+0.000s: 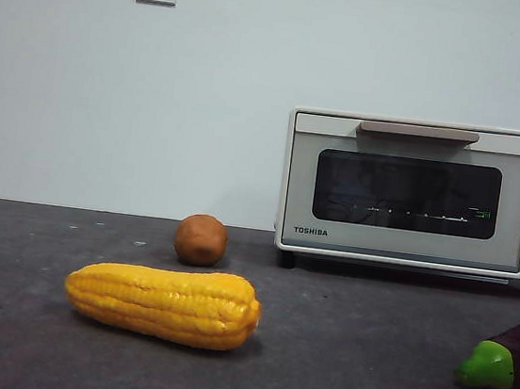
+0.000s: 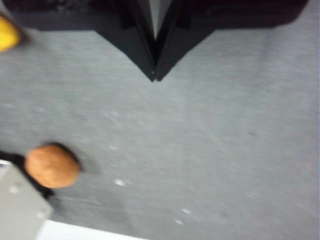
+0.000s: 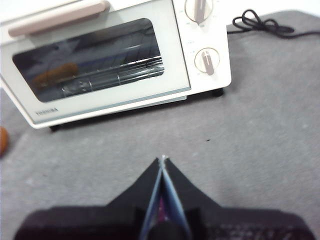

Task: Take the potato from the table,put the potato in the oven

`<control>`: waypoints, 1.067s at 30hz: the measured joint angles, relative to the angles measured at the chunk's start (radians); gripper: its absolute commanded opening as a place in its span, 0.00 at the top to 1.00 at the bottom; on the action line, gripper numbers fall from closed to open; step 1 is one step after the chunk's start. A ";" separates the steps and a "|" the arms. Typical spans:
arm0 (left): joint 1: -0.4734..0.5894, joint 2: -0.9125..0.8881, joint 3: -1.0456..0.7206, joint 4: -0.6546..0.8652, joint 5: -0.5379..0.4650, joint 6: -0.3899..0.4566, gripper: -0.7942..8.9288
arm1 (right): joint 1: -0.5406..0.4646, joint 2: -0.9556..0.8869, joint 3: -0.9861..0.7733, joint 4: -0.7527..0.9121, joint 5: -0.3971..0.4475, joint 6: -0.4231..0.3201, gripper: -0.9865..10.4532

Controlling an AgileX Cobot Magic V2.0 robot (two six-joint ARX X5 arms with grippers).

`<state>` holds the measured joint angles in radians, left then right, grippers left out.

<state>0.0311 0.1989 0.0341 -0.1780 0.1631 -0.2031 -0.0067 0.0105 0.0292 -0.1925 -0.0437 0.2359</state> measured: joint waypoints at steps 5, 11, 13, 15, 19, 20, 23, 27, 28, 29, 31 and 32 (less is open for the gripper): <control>0.000 0.121 0.148 0.007 0.077 -0.072 0.92 | 0.000 0.000 0.113 -0.001 -0.029 0.082 0.91; 0.000 0.321 0.298 0.008 0.077 -0.086 0.92 | 0.000 0.000 0.250 -0.026 -0.052 0.095 0.91; 0.000 0.373 0.338 0.014 0.077 -0.094 0.92 | 0.000 0.000 0.284 -0.049 -0.058 0.097 0.91; 0.000 0.433 0.383 0.029 0.080 -0.121 0.92 | 0.000 0.000 0.320 -0.087 -0.063 0.104 0.91; 0.000 0.533 0.463 0.055 0.133 -0.207 0.92 | 0.000 0.000 0.396 -0.200 -0.082 0.122 0.91; 0.000 0.558 0.483 0.076 0.154 -0.228 0.92 | 0.000 0.000 0.414 -0.230 -0.085 0.125 0.91; -0.015 0.629 0.539 0.164 0.222 -0.264 0.92 | 0.000 0.000 0.467 -0.314 -0.105 0.128 0.91; -0.060 0.730 0.636 0.218 0.283 -0.279 0.92 | 0.000 0.002 0.542 -0.405 -0.148 0.132 0.91; -0.072 0.763 0.667 0.216 0.295 -0.280 0.92 | 0.000 0.006 0.562 -0.425 -0.148 0.132 0.91; -0.085 0.798 0.700 0.215 0.309 -0.281 0.92 | 0.000 0.013 0.583 -0.447 -0.148 0.132 0.91; -0.109 0.868 0.764 0.214 0.354 -0.281 0.92 | 0.000 0.034 0.616 -0.489 -0.148 0.133 0.91; -0.124 0.908 0.801 0.214 0.383 -0.281 0.92 | 0.000 0.051 0.633 -0.512 -0.148 0.133 0.91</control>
<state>-0.0925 1.1069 0.8352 0.0360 0.5465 -0.4843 -0.0067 0.0612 0.6624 -0.7040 -0.1917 0.3687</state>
